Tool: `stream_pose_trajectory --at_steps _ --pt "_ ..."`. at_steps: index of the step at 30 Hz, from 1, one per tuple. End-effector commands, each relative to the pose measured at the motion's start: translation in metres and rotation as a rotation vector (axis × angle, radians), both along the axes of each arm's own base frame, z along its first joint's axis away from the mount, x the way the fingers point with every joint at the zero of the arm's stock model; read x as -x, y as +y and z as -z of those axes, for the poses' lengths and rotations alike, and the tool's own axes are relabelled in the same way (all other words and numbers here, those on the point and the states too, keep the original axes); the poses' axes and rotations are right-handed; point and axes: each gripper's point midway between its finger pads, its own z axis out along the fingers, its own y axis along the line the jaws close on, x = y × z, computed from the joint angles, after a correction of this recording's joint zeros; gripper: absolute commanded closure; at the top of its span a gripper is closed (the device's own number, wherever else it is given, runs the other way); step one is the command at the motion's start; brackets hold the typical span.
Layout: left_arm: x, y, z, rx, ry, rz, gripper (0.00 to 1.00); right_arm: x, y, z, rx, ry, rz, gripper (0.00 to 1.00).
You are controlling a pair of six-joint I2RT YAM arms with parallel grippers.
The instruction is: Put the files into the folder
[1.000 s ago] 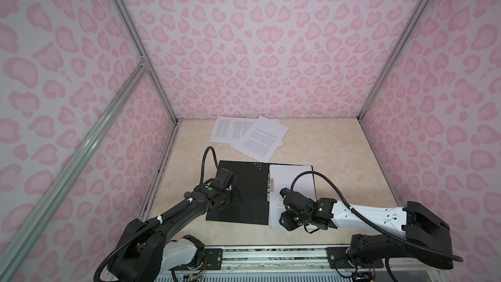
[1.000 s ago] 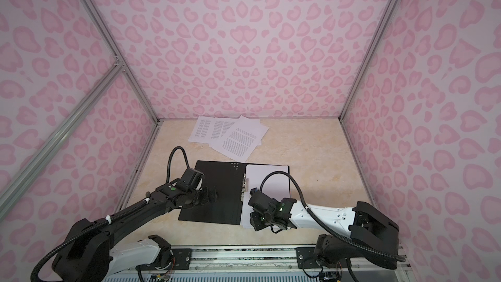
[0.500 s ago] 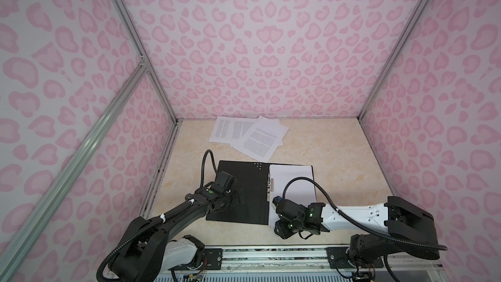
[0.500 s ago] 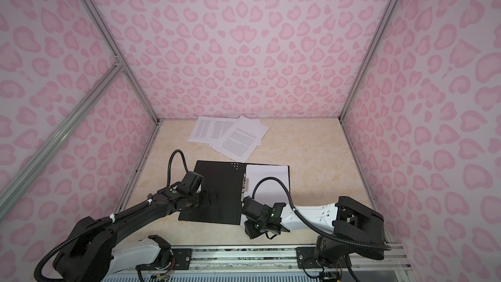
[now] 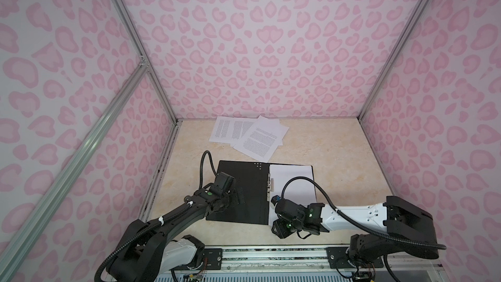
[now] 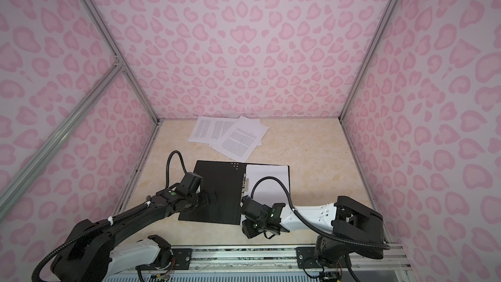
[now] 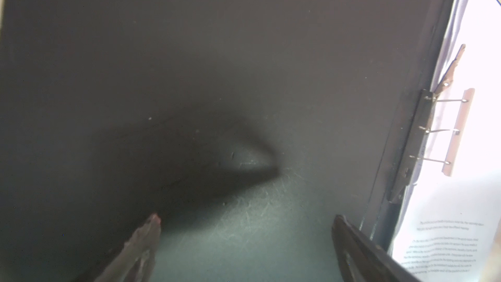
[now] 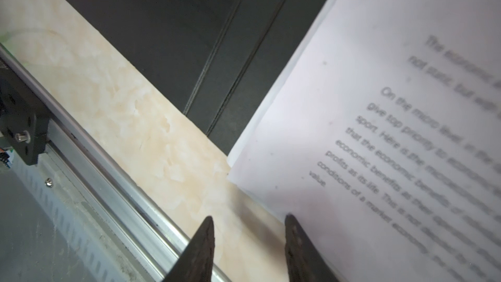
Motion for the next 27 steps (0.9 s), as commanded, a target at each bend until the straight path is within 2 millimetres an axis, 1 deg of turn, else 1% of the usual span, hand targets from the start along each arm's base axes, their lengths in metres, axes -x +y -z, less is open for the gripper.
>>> stream_pose_trajectory --at_steps 1,3,5,6,8,10,11,12,14,15,16,17,18,21,23,24,27 --pt "0.011 0.009 0.008 -0.031 0.035 -0.029 0.01 -0.006 0.009 -0.024 -0.114 -0.012 0.004 0.52" --pt "0.016 0.013 0.010 -0.053 0.033 -0.034 0.01 -0.019 0.002 -0.038 -0.163 -0.015 0.035 0.48" --pt "0.019 0.007 0.004 -0.055 0.016 -0.003 0.02 -0.037 -0.015 -0.047 -0.180 -0.020 0.088 0.43" --pt "0.019 0.003 -0.004 -0.066 -0.010 0.016 0.02 -0.050 -0.027 -0.052 -0.179 -0.037 0.123 0.40" --pt "0.011 -0.008 -0.029 -0.063 -0.086 0.051 0.02 -0.076 -0.058 -0.055 -0.136 -0.081 0.224 0.34" --pt "-0.004 -0.021 -0.057 -0.028 -0.157 0.071 0.01 -0.111 -0.101 -0.057 -0.078 -0.131 0.368 0.25" --pt "-0.011 -0.025 -0.066 -0.023 -0.178 0.075 0.01 -0.125 -0.120 -0.057 -0.065 -0.140 0.440 0.23" --pt "-0.021 -0.028 -0.072 -0.029 -0.189 0.078 0.02 -0.142 -0.141 -0.059 -0.071 -0.146 0.517 0.20" --pt "-0.042 -0.021 -0.074 -0.061 -0.169 0.047 0.03 -0.170 -0.176 -0.059 -0.102 -0.165 0.650 0.15" --pt "-0.055 -0.015 -0.073 -0.068 -0.157 0.021 0.03 -0.182 -0.189 -0.057 -0.125 -0.170 0.690 0.14" --pt "-0.065 -0.008 -0.069 -0.075 -0.146 0.000 0.03 -0.190 -0.197 -0.055 -0.138 -0.169 0.715 0.13" --pt "-0.077 0.001 -0.066 -0.082 -0.142 -0.026 0.03 -0.199 -0.204 -0.053 -0.141 -0.159 0.733 0.13" --pt "-0.088 0.011 -0.065 -0.098 -0.144 -0.052 0.03 -0.207 -0.207 -0.052 -0.142 -0.148 0.716 0.13" --pt "-0.112 0.043 -0.060 -0.092 -0.126 -0.150 0.03 -0.227 -0.203 -0.041 -0.154 -0.119 0.694 0.13" --pt "-0.122 0.064 -0.054 -0.069 -0.127 -0.234 0.03 -0.238 -0.198 -0.034 -0.174 -0.103 0.695 0.14" --pt "-0.124 0.073 -0.048 -0.063 -0.117 -0.273 0.03 -0.242 -0.198 -0.030 -0.176 -0.096 0.700 0.14" --pt "-0.129 0.082 -0.027 -0.044 -0.066 -0.309 0.03 -0.250 -0.193 -0.022 -0.205 -0.080 0.710 0.15"
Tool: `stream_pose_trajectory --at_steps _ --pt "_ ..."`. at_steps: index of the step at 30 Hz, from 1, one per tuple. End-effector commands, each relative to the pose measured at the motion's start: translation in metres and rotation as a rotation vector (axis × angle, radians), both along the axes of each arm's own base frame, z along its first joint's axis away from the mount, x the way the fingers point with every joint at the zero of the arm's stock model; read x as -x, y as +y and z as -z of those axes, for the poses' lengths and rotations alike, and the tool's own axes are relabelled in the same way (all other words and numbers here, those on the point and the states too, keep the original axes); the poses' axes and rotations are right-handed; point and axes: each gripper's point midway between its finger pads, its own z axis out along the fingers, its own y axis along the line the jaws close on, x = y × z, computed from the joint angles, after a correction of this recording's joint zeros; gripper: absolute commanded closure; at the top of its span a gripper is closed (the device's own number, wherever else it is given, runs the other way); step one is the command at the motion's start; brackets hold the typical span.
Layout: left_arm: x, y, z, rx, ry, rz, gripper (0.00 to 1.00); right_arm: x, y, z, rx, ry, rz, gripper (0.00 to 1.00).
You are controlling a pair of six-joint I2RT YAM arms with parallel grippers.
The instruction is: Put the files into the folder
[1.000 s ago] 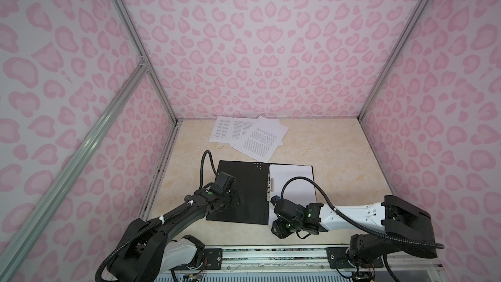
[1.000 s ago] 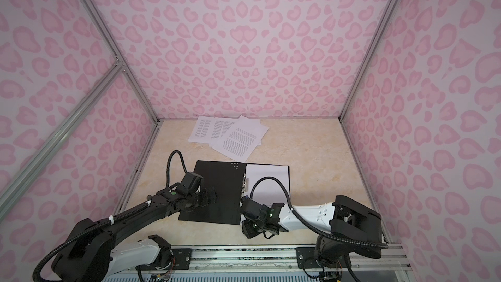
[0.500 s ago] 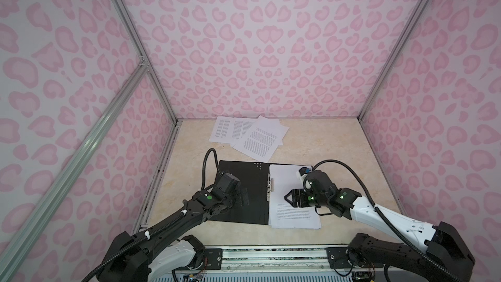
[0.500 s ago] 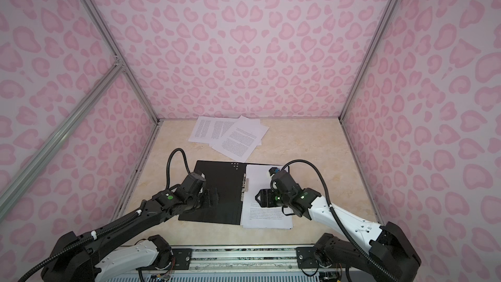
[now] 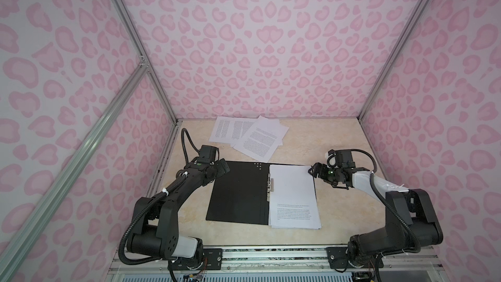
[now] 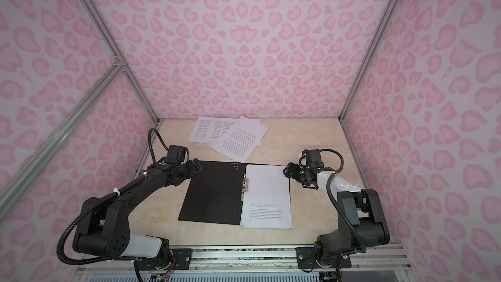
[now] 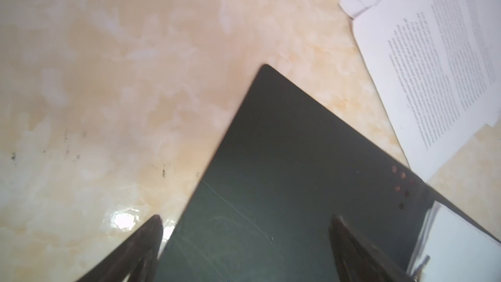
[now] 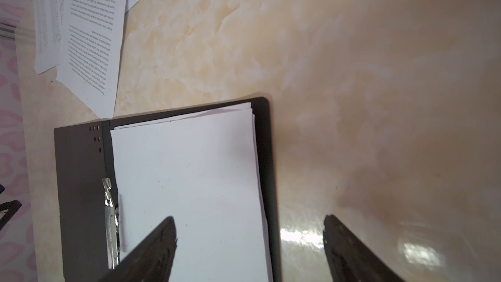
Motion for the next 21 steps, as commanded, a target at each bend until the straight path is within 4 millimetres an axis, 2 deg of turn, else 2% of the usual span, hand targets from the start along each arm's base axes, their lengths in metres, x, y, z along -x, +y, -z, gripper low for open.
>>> stream_pose_trajectory --at_steps 1,5,12,17,19,21 --pt "-0.008 -0.001 0.016 0.043 0.018 -0.011 0.03 -0.014 0.012 -0.001 -0.067 -0.042 -0.020 0.15" --pt "-0.001 -0.003 0.037 0.054 0.073 -0.017 0.03 -0.015 0.022 0.008 -0.081 -0.018 -0.049 0.16" --pt "0.040 -0.003 0.059 0.087 0.145 -0.029 0.02 -0.008 0.039 0.025 -0.077 0.036 -0.101 0.17" --pt "0.068 -0.016 0.056 0.099 0.135 -0.003 0.01 -0.006 0.037 0.029 -0.075 0.041 -0.076 0.17" --pt "0.075 -0.012 0.054 0.096 0.129 -0.027 0.02 -0.006 0.033 0.029 -0.055 0.043 -0.057 0.17" --pt "0.076 -0.004 0.040 0.066 0.102 -0.061 0.02 -0.002 0.024 0.029 -0.014 0.051 -0.022 0.17"
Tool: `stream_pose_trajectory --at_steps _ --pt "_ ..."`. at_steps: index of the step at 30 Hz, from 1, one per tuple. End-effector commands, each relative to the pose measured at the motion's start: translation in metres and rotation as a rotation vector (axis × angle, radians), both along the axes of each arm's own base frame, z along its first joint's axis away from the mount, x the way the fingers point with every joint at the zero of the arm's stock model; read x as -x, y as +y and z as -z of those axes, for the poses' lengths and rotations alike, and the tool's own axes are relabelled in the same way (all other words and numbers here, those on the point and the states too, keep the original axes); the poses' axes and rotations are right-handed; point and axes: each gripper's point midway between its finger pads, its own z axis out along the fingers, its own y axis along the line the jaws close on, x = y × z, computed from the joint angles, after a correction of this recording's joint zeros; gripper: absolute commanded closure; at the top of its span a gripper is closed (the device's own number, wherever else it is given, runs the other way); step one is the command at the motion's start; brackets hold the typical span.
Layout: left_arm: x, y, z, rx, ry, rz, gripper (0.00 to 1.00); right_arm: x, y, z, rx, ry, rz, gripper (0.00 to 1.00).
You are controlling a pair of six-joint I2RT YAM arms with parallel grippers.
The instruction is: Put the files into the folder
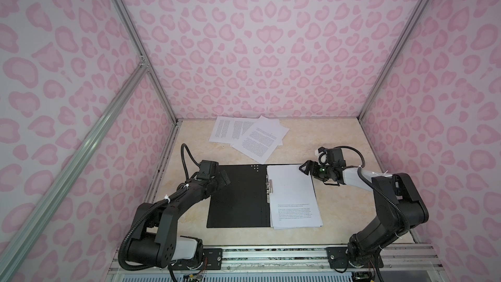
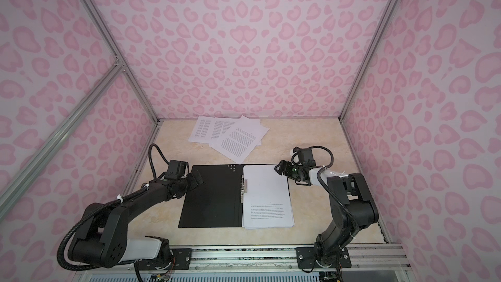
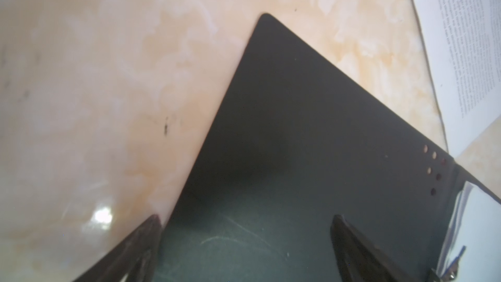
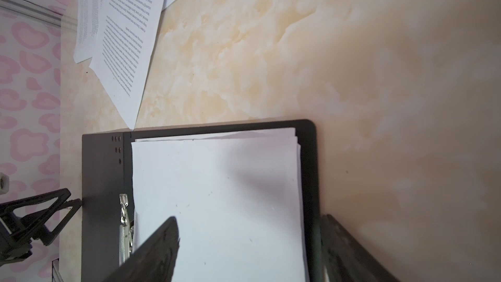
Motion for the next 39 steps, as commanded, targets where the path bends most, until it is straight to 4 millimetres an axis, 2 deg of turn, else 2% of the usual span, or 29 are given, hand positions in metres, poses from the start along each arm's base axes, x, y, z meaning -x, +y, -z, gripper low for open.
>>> stream_pose_trajectory --at_steps 1,3,6,8,11,13,16,18,21,25,32,39 --pt "0.025 0.012 -0.005 -0.025 0.081 -0.077 0.02 0.022 -0.020 0.017 0.092 0.102 0.081 0.16" --pt "0.023 0.028 -0.029 -0.082 0.026 -0.135 0.02 0.029 -0.035 0.011 0.153 0.093 0.130 0.14" --pt "0.014 0.032 -0.065 -0.089 -0.084 -0.140 0.02 0.042 -0.045 0.000 0.186 0.077 0.161 0.09" --pt "0.007 0.020 -0.080 -0.044 -0.127 -0.085 0.01 0.055 -0.041 -0.005 0.174 0.089 0.140 0.08" --pt "0.001 -0.020 -0.090 0.053 -0.151 0.095 0.00 0.082 -0.034 -0.004 0.164 0.118 0.135 0.08" --pt "0.007 -0.048 -0.086 0.081 -0.131 0.216 0.00 0.101 -0.032 -0.003 0.170 0.131 0.148 0.07" --pt "0.023 -0.086 -0.066 0.113 -0.066 0.363 0.00 0.125 -0.033 -0.001 0.171 0.133 0.183 0.07" --pt "0.035 -0.099 -0.046 0.123 -0.016 0.411 0.00 0.136 -0.032 -0.002 0.139 0.127 0.208 0.08" --pt "0.051 -0.108 -0.024 0.138 0.034 0.433 0.00 0.150 -0.029 -0.001 0.137 0.124 0.223 0.08" --pt "0.067 -0.105 -0.005 0.115 0.078 0.425 0.00 0.160 -0.019 0.005 0.111 0.135 0.216 0.08" --pt "0.084 -0.080 0.019 0.040 0.146 0.320 0.00 0.165 -0.011 0.014 0.105 0.157 0.199 0.10" --pt "0.090 -0.071 0.026 0.012 0.157 0.280 0.00 0.168 -0.009 0.014 0.107 0.168 0.200 0.11"
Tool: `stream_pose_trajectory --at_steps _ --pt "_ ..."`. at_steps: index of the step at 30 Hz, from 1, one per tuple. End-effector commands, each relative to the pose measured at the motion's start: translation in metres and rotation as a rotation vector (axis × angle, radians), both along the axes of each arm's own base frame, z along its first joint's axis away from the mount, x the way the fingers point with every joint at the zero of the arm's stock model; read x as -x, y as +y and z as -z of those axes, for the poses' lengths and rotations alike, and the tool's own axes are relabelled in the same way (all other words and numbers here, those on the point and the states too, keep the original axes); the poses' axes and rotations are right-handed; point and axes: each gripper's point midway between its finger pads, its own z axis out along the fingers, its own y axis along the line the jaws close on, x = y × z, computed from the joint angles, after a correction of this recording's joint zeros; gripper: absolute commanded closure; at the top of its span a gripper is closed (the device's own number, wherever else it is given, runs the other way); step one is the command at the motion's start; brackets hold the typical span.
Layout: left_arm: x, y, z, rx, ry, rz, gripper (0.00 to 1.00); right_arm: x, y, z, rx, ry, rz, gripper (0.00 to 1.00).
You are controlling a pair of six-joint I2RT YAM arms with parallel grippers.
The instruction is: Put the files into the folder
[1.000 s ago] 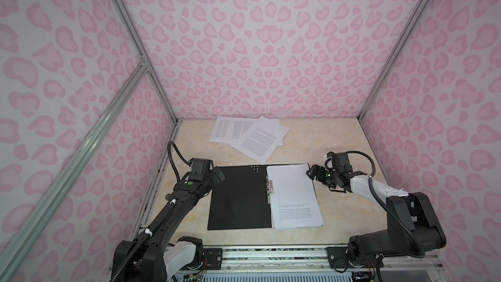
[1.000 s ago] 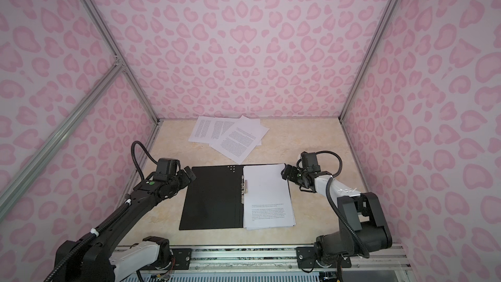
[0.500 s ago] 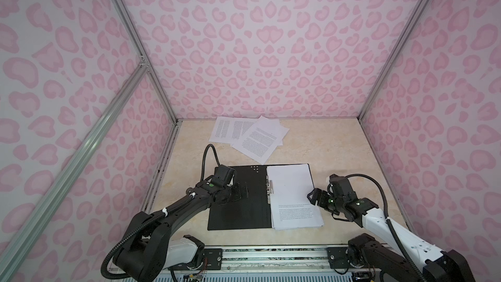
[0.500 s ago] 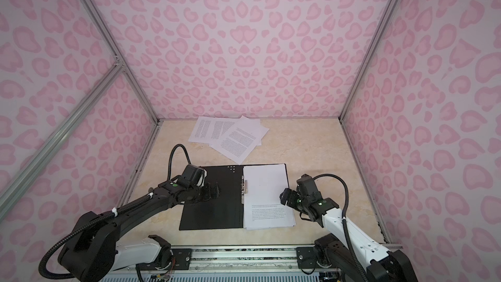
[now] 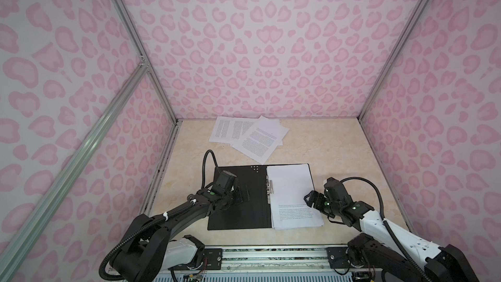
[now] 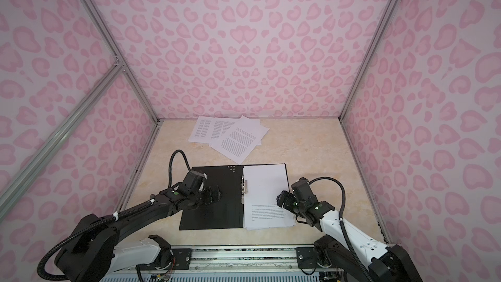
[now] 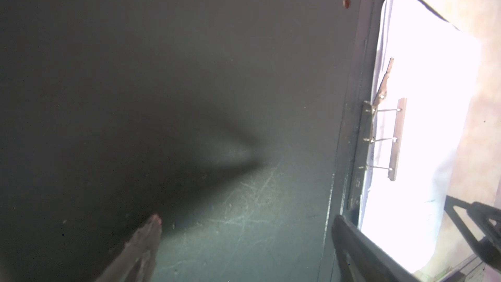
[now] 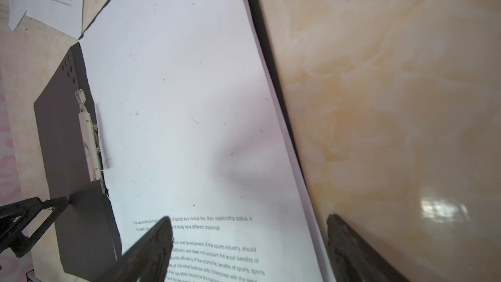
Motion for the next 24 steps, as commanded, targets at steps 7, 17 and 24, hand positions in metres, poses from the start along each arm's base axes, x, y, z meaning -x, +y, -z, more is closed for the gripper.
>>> stream_pose_trajectory --at_steps 7,17,24 --pt "0.029 0.029 0.030 -0.126 0.121 -0.062 0.00 0.015 -0.006 0.007 0.018 0.061 0.037 0.12" --pt "0.034 0.027 0.037 -0.126 0.132 -0.066 0.00 0.011 -0.014 0.000 0.110 0.057 0.061 0.12" --pt "0.036 0.028 0.039 -0.130 0.136 -0.068 0.00 0.014 -0.012 0.000 0.124 0.056 0.047 0.12"
